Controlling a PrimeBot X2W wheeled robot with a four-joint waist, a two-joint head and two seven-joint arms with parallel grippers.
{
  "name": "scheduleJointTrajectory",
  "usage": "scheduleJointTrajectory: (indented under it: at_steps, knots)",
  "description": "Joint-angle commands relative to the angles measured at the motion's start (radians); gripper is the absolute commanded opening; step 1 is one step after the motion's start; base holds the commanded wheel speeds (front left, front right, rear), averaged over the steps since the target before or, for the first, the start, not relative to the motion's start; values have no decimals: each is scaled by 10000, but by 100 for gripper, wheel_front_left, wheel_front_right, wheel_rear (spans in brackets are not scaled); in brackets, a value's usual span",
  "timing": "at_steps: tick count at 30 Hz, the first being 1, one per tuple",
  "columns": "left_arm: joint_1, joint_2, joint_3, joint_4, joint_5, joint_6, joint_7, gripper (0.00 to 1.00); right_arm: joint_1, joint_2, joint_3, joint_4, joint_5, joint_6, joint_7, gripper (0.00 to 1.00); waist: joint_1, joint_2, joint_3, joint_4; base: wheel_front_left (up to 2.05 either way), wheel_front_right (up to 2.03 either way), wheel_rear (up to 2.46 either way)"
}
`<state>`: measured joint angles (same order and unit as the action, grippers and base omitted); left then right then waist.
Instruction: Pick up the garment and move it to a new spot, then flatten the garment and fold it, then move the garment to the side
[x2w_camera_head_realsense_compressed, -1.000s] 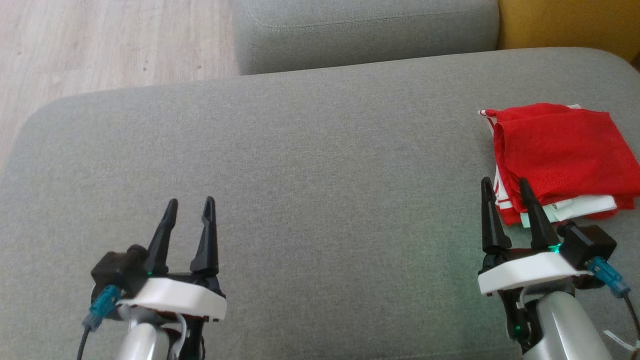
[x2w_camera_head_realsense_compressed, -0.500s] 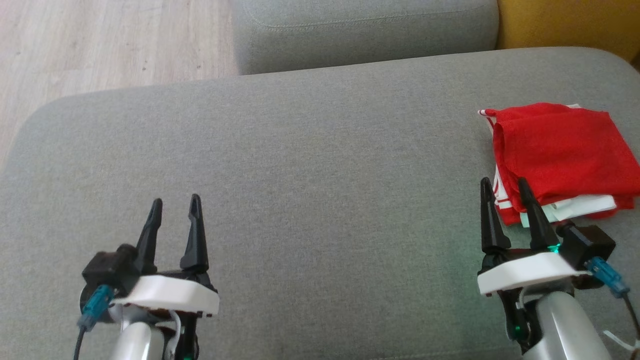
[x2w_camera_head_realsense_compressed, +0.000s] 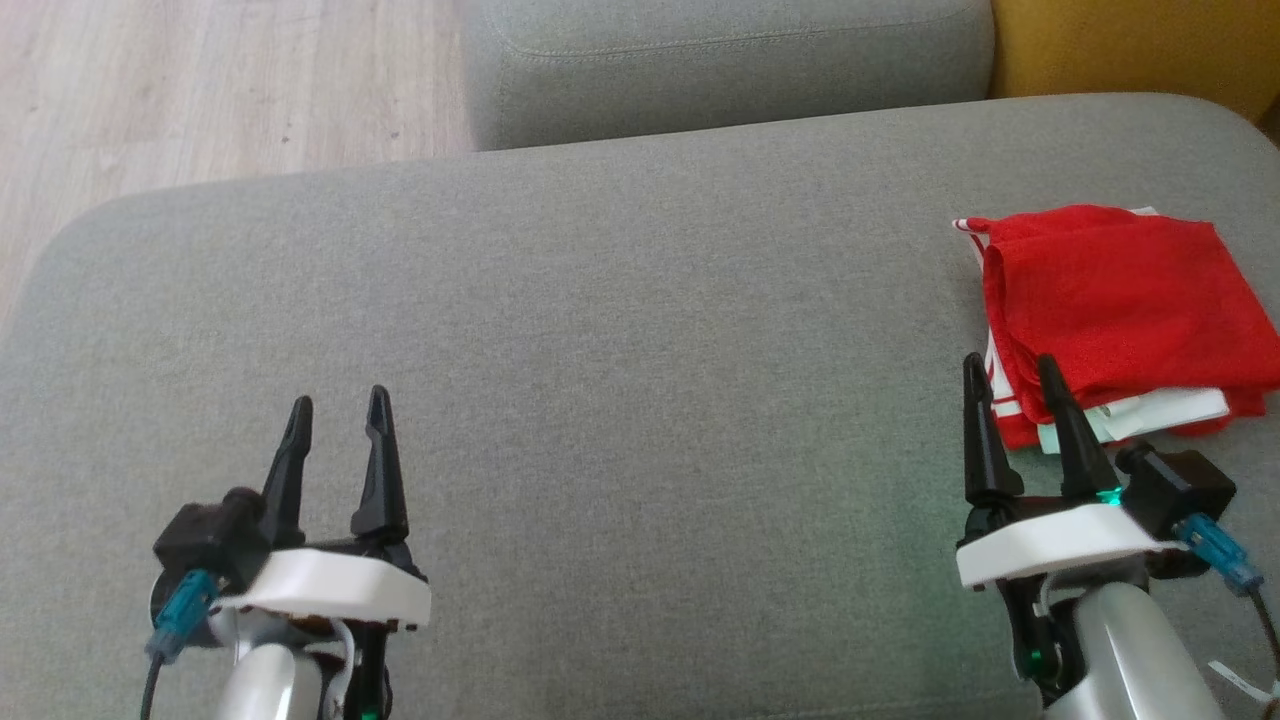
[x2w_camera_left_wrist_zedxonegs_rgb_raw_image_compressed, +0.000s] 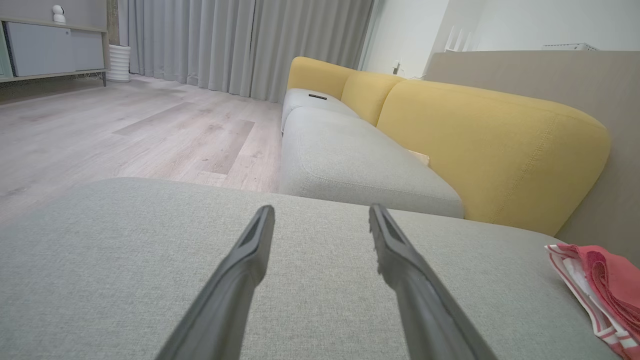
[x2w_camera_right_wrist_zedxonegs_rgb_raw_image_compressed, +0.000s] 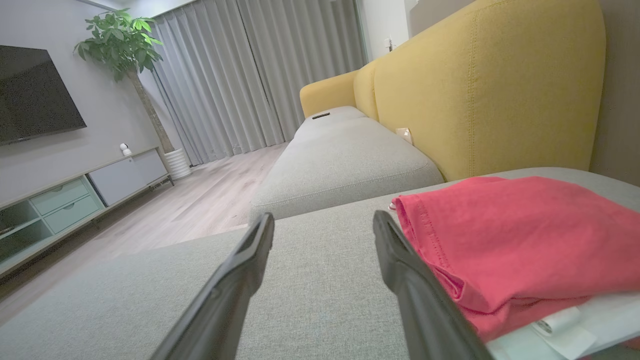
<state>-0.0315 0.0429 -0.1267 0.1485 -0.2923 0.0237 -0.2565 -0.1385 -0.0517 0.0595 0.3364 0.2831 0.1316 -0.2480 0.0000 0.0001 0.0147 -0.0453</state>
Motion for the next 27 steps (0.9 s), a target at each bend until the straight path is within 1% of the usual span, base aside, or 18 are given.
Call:
scheduleJointTrajectory:
  at_steps: [1,2,3,7,27]
  knots:
    - [-321,74,346,-389,-25,17,-53,100,-318,14,269,-354,30,-9,-137,100,0,-1,4,0,0,0,0]
    - [-315,74,345,-374,-62,16,-53,100,-314,14,274,-355,27,-9,-137,100,0,-1,8,-2,0,0,0]
    - [0,0,0,2,-20,0,0,0,0,0,8,-2,0,0,0,0,0,-1,8,-6,0,0,0]
    - [192,-22,-26,486,-103,-10,28,0,218,21,3,419,77,0,36,0,0,-1,9,-5,0,0,0]
    - [44,-3,341,565,-2108,-244,587,0,233,9,-250,214,2108,-1,574,0,0,-1,-10,65,0,0,0]
